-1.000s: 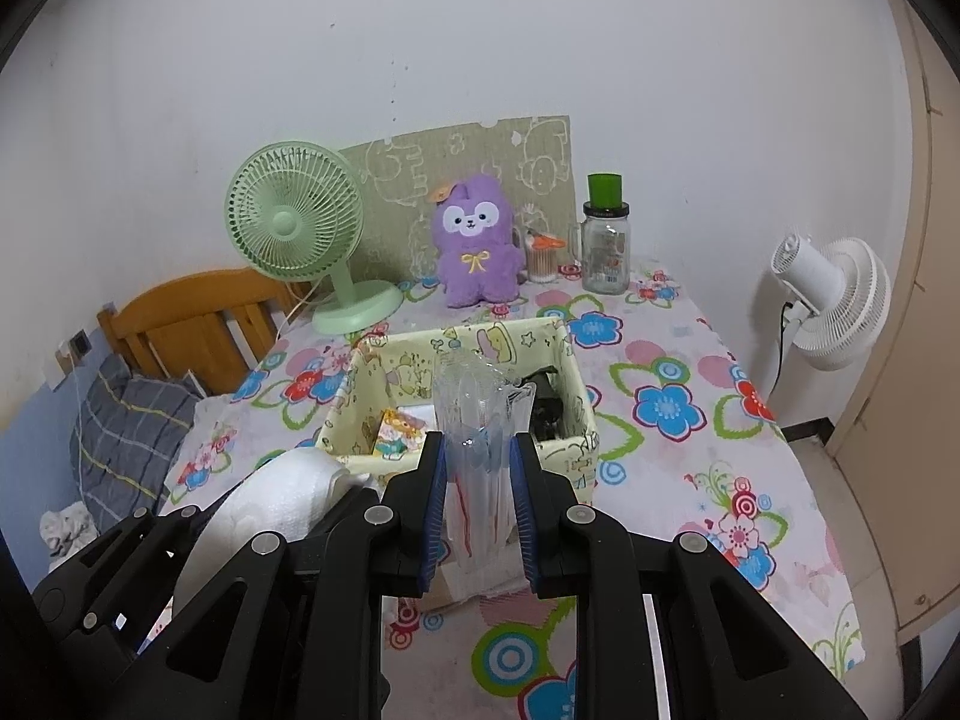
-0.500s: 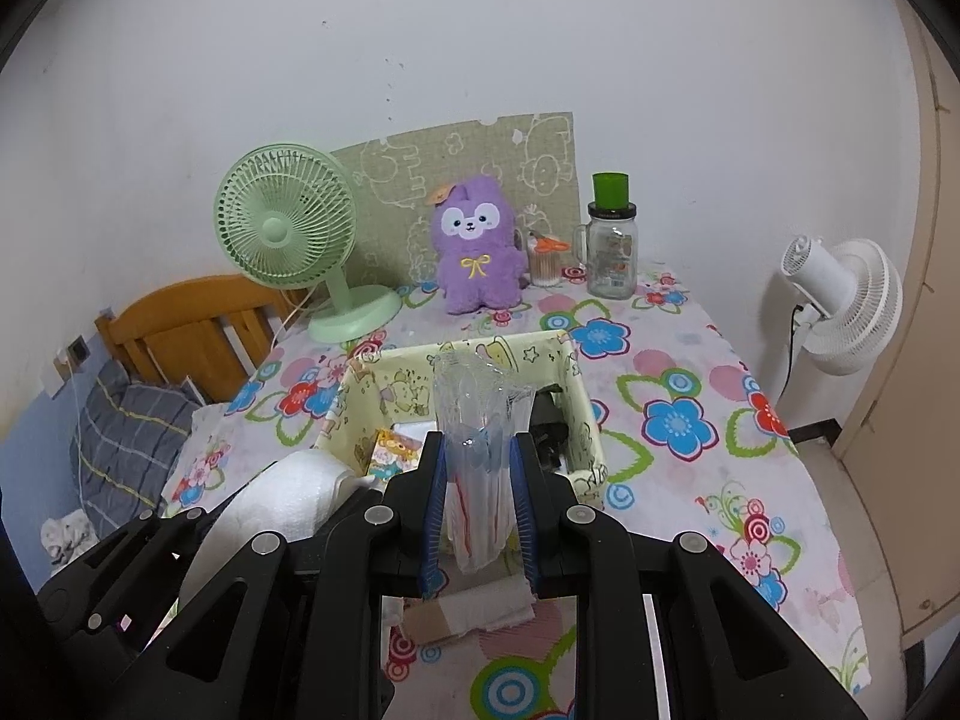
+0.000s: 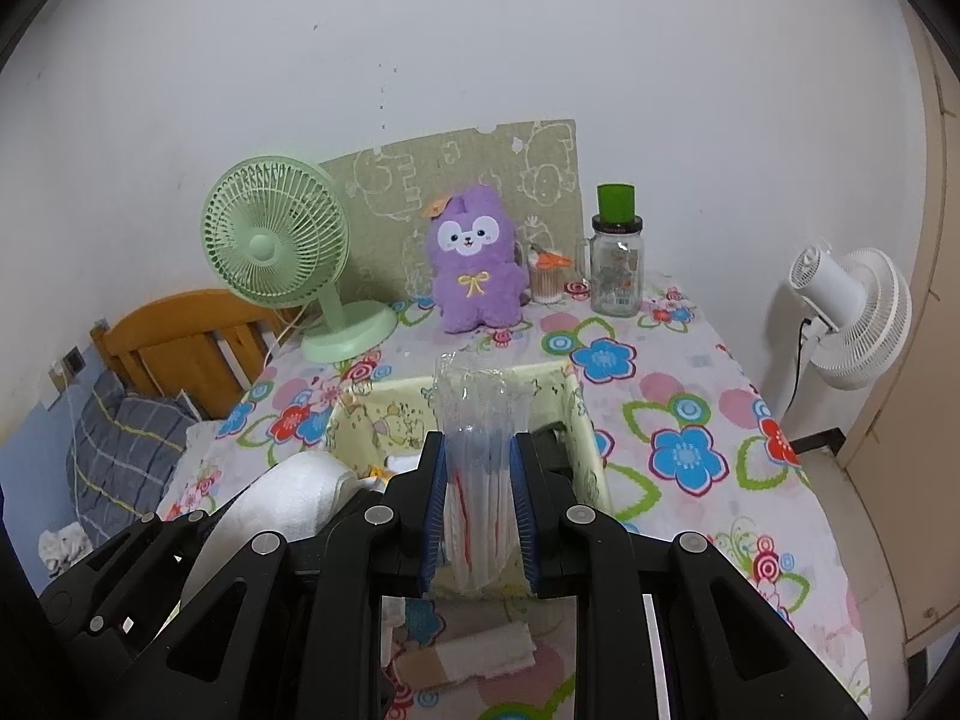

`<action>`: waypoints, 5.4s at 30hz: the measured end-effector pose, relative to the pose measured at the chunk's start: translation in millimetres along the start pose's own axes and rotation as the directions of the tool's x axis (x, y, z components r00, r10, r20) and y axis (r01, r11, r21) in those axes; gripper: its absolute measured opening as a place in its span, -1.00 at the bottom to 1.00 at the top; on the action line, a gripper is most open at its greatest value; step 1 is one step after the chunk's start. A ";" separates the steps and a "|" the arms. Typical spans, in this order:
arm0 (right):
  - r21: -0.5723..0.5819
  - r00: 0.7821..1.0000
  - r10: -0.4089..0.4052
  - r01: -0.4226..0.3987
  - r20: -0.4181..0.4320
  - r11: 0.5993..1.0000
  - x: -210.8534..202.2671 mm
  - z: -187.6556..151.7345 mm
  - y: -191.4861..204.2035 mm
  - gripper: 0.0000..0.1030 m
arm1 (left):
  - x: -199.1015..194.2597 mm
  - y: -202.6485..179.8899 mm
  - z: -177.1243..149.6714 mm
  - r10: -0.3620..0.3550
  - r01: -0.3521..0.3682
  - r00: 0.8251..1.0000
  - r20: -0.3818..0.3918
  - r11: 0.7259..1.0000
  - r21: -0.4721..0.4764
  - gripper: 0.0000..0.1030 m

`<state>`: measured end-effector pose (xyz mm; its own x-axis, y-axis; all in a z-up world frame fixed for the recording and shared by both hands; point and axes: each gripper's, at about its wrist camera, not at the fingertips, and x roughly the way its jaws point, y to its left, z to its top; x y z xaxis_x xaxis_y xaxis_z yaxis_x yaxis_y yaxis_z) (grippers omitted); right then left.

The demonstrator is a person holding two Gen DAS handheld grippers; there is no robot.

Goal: Organize soft objects
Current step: 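Lower the white cloth into the basket with the left tool while the right tool drops the clear bag in, then withdraw both open tools from the basket back toward the remaining items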

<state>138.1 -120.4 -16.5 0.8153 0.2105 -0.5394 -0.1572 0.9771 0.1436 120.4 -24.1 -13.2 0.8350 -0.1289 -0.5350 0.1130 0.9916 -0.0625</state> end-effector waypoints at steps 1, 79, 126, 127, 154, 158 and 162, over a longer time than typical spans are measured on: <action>0.000 1.000 -0.001 0.001 0.002 1.000 2.7 3.5 -0.2 -0.52 | 2.0 0.6 2.4 -0.001 0.001 1.000 0.003 1.000 0.000 -0.27; -0.056 1.000 -0.015 0.015 0.000 0.998 35.5 22.1 -1.2 0.81 | 37.9 17.0 13.7 0.000 0.000 1.000 0.000 0.999 -0.047 0.80; -0.075 0.997 -0.075 0.077 0.024 0.994 -30.9 -47.2 16.4 0.95 | -31.9 9.2 -50.8 0.018 -0.018 1.000 0.022 0.999 -0.030 0.80; -0.073 0.997 -0.074 0.076 0.022 0.994 -30.4 -49.7 16.6 0.95 | -31.6 9.1 -52.5 0.020 -0.019 1.000 0.019 0.999 -0.030 0.80; -0.091 0.993 -0.093 0.086 -0.072 0.992 -0.6 -93.6 18.6 0.95 | -11.3 17.8 -98.8 0.021 -0.025 0.997 -0.078 0.998 -0.062 0.80; -0.071 0.991 -0.077 0.069 -0.107 0.995 10.0 -100.9 17.2 0.95 | -4.4 19.9 -105.2 0.027 -0.033 0.994 -0.101 0.998 -0.056 0.80; -0.069 0.989 -0.075 0.067 -0.126 0.995 18.3 -106.1 17.9 0.95 | 2.2 23.6 -110.0 0.029 -0.035 0.993 -0.116 0.998 -0.055 0.80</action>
<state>91.1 -95.6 -111.8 0.7479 0.1387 -0.6492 -0.1401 0.9889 0.0498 65.6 -0.1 -108.5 0.7696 -0.0985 -0.6308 0.0535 0.9945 -0.0900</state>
